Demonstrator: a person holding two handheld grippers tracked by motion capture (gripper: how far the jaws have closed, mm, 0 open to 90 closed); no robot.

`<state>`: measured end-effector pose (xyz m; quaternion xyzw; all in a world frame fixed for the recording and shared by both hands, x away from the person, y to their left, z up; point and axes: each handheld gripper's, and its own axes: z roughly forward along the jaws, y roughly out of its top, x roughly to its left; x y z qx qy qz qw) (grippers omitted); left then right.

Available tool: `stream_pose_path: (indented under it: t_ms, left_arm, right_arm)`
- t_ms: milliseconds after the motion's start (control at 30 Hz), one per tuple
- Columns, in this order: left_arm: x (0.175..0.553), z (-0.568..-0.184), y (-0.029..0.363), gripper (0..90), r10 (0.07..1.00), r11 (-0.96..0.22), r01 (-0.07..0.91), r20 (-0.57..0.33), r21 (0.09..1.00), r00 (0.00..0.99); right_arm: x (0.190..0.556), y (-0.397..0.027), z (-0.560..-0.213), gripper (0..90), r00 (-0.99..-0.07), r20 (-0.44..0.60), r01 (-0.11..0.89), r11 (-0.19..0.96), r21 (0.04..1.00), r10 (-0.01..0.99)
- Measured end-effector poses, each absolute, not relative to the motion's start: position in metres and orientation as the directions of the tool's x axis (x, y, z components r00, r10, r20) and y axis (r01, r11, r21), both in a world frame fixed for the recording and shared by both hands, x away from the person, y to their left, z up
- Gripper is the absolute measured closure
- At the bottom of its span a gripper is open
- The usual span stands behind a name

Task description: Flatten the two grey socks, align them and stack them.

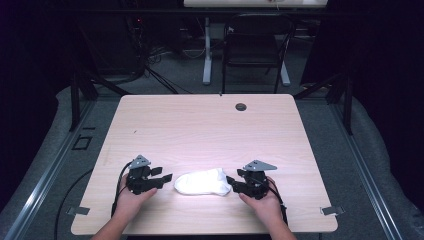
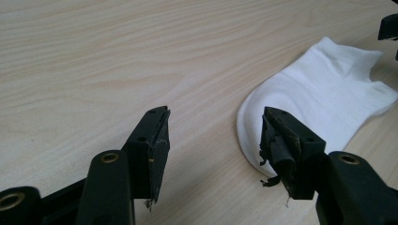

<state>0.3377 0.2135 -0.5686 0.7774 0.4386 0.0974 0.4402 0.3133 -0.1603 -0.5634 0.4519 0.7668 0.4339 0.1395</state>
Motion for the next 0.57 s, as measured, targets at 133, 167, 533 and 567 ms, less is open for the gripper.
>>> stream_pose_path:
  t_ms: [133,167,533,567]
  left_arm:
    - [0.3387,-0.5696,0.2127,42.8,0.766,-0.240,0.599,-0.229,0.764,0.600]
    - [0.3387,-0.5711,0.2107,42.8,0.767,-0.247,0.597,-0.222,0.763,0.602]
    - [0.3400,-0.5722,0.2106,42.8,0.763,-0.237,0.608,-0.242,0.758,0.600]
    - [0.3400,-0.5722,0.2106,42.8,0.763,-0.237,0.608,-0.242,0.758,0.600]
  right_arm:
    - [0.3154,-0.1614,-0.5677,47.0,-0.542,0.181,0.586,0.214,0.782,0.821]
    - [0.3157,-0.1616,-0.5679,46.9,-0.538,0.180,0.588,0.214,0.780,0.823]
    - [0.3193,-0.1663,-0.5712,47.0,-0.519,0.197,0.603,0.193,0.774,0.832]
    - [0.3193,-0.1663,-0.5712,47.0,-0.519,0.197,0.603,0.193,0.774,0.832]
